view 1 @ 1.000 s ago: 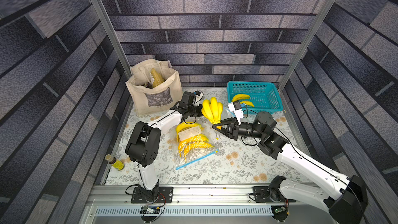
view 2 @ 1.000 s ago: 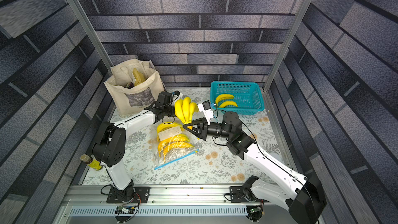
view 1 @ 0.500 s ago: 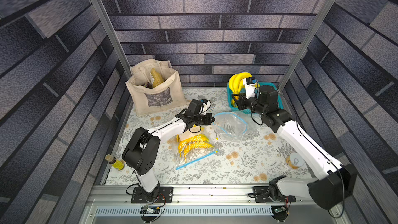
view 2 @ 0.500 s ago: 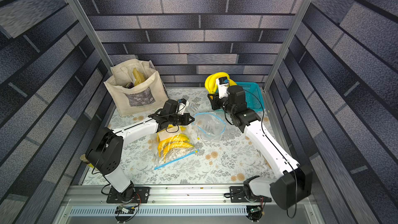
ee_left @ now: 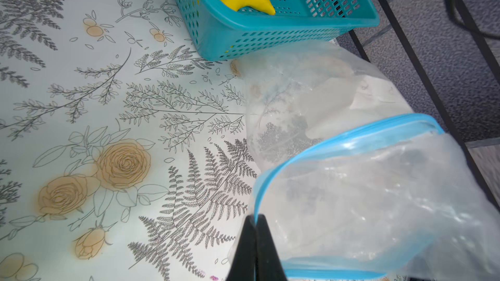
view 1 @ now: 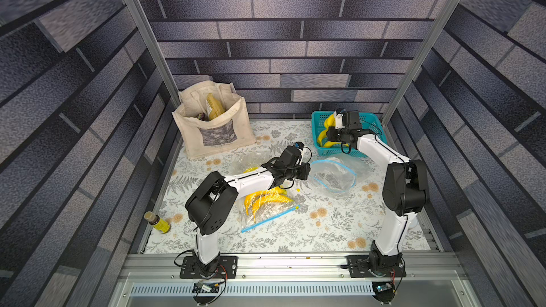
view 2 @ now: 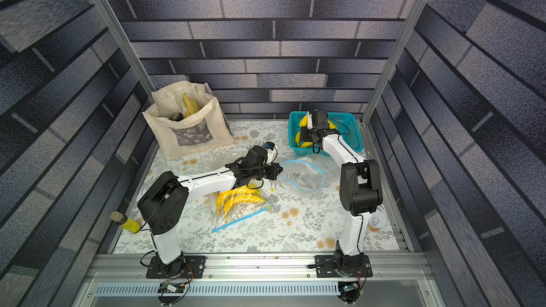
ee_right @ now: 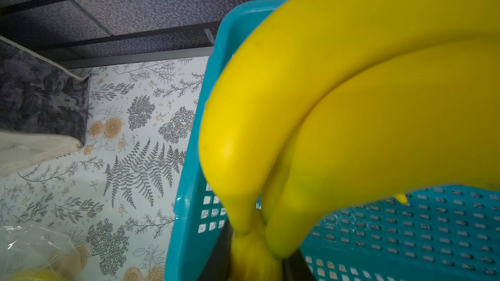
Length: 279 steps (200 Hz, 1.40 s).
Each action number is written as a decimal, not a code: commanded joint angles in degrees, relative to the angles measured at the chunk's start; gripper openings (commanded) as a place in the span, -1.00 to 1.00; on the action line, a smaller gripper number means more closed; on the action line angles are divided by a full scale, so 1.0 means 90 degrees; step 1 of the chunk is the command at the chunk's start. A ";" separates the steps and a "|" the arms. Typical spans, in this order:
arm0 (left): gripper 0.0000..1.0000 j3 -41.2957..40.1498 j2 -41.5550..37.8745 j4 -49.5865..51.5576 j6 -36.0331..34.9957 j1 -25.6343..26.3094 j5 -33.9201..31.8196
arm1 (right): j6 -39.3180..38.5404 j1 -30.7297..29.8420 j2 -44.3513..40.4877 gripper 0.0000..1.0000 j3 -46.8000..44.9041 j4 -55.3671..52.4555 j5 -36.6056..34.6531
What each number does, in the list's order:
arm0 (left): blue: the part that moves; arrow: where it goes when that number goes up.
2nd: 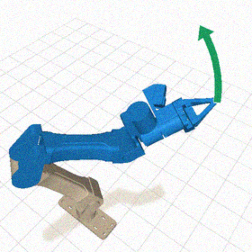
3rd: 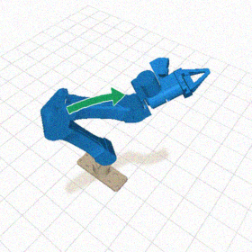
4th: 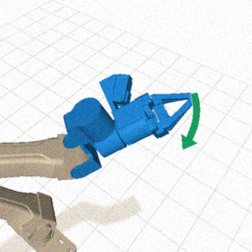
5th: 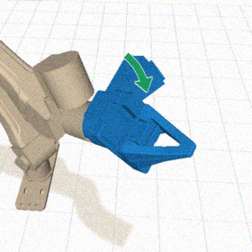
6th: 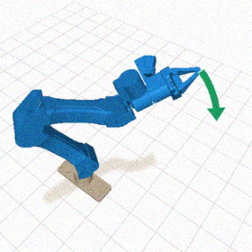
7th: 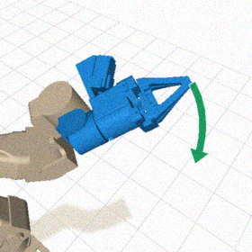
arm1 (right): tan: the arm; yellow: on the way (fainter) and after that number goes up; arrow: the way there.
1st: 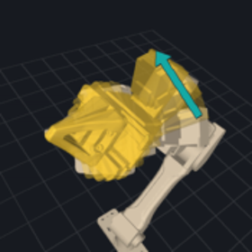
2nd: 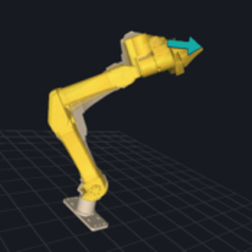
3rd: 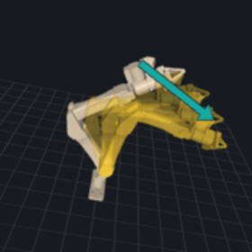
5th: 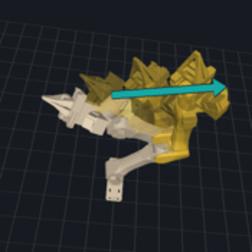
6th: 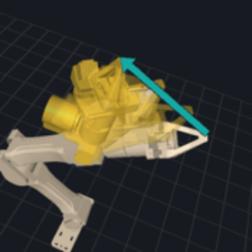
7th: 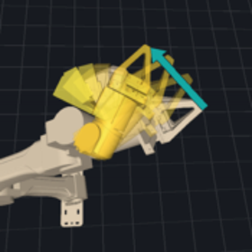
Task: Open the zip-top bag and take out the banana
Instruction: Place the banana in the basket.
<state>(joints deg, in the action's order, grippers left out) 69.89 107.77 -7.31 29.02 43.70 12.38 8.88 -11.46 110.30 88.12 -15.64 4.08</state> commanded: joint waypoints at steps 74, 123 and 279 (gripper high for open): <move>-0.84 0.0386 0.0657 -0.0224 -0.0579 -0.0041 -0.0521 | 0.0042 0.0067 0.0136 -0.23 0.0003 -0.0129 0.0178; -0.65 0.0194 0.0450 -0.0411 -0.0801 -0.0021 -0.0642 | 0.0517 0.0062 -0.1573 0.48 -0.1134 -0.0185 0.0050; 1.00 -0.0255 -0.2200 0.0941 -0.2202 -0.0037 -0.2495 | 0.1161 -0.0417 -0.5983 0.68 -0.3758 -0.0307 0.1095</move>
<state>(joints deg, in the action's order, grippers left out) 70.32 94.98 -4.19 15.20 43.42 -2.98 19.33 -12.56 57.74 53.98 -17.19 11.33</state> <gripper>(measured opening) 0.999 0.844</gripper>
